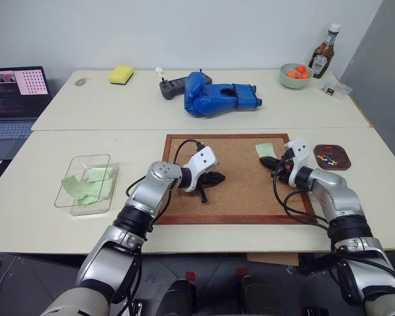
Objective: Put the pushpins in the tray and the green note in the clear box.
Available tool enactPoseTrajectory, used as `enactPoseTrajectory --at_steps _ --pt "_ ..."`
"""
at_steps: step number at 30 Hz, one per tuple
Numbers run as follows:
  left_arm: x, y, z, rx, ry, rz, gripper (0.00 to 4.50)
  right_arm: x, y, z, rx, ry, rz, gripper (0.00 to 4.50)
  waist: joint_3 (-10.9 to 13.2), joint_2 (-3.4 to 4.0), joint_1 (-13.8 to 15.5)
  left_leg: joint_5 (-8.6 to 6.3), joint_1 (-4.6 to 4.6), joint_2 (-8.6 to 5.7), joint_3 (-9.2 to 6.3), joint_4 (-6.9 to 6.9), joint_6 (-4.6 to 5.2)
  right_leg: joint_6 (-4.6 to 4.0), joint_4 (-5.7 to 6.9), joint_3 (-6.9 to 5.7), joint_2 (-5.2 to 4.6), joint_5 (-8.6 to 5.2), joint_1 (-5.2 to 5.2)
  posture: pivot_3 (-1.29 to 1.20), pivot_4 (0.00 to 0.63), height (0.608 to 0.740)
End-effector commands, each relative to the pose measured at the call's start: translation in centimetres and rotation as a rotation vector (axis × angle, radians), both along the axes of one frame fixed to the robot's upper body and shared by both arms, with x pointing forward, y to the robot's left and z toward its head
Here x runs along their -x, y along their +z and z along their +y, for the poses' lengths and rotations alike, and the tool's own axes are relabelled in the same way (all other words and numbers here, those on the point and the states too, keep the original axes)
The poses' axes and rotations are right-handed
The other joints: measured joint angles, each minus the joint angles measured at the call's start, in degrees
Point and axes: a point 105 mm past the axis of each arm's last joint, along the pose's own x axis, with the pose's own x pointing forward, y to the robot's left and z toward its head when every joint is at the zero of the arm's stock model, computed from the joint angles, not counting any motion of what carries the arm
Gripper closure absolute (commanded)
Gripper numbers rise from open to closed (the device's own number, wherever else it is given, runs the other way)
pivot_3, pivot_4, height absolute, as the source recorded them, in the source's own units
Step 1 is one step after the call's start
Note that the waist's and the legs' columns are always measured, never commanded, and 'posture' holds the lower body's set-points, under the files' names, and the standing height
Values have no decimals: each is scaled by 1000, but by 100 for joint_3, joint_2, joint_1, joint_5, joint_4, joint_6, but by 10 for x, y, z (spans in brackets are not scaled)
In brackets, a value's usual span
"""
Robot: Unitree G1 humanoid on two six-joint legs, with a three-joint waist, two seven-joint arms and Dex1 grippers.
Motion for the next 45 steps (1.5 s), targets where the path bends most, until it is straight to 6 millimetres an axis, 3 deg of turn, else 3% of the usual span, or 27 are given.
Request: enactPoseTrajectory --at_steps 1,11,16,22,26,30,34,37,41,45 --pt "13 -38 8 -109 -5 126 4500 3 52 -4 -46 -9 -150 4478 0 0 2 0 1 0 -1 0 0 0 0 -1 0 0 2 0 150 740" --pt "11 -37 4 -108 -15 125 4500 14 77 -22 -3 -60 -188 4478 0 -1 3 0 3 -1 0 1 0 0 -2 -1 0 0 6 0 150 740" --pt "9 -35 4 -103 -14 118 4500 20 70 -14 11 -21 -151 4478 0 -1 4 0 3 0 -3 0 1 0 -2 -3 0 0 7 0 150 740" --pt "-5 11 -16 247 41 103 4500 29 71 2 56 44 -188 4478 2 -3 25 0 0 -3 -1 5 1 1 -3 -2 -3 0 7 0 150 740" --pt "-4 45 -19 508 50 303 3716 35 77 9 100 90 -244 4500 17 -28 12 1 -26 -7 -9 8 0 1 2 -8 -6 0 -17 0 150 740" --pt "-13 77 -12 779 128 535 2961 46 76 20 225 172 -345 4500 19 -31 1 2 -93 0 -17 14 -1 1 21 -15 2 0 -86 0 150 740" --pt "-20 103 -2 1023 171 725 2258 55 78 27 280 219 -423 4500 20 -33 -17 2 -92 2 -16 13 -2 1 18 -19 0 0 -85 0 150 740" --pt "-16 108 -3 1073 158 813 1648 60 80 29 322 240 -485 4500 21 -34 -24 6 -90 0 -13 15 -9 1 17 -16 -2 0 -84 0 150 740" --pt "-9 95 -12 1077 177 929 814 67 89 34 371 254 -599 4500 23 -39 4 20 -89 0 -16 14 -35 1 18 -17 -2 0 -83 0 150 740" --pt "0 96 -19 1094 145 1008 37 73 91 39 420 275 -675 4500 24 -41 15 24 -89 -4 -15 13 -43 1 14 -16 -7 0 -81 0 150 740"
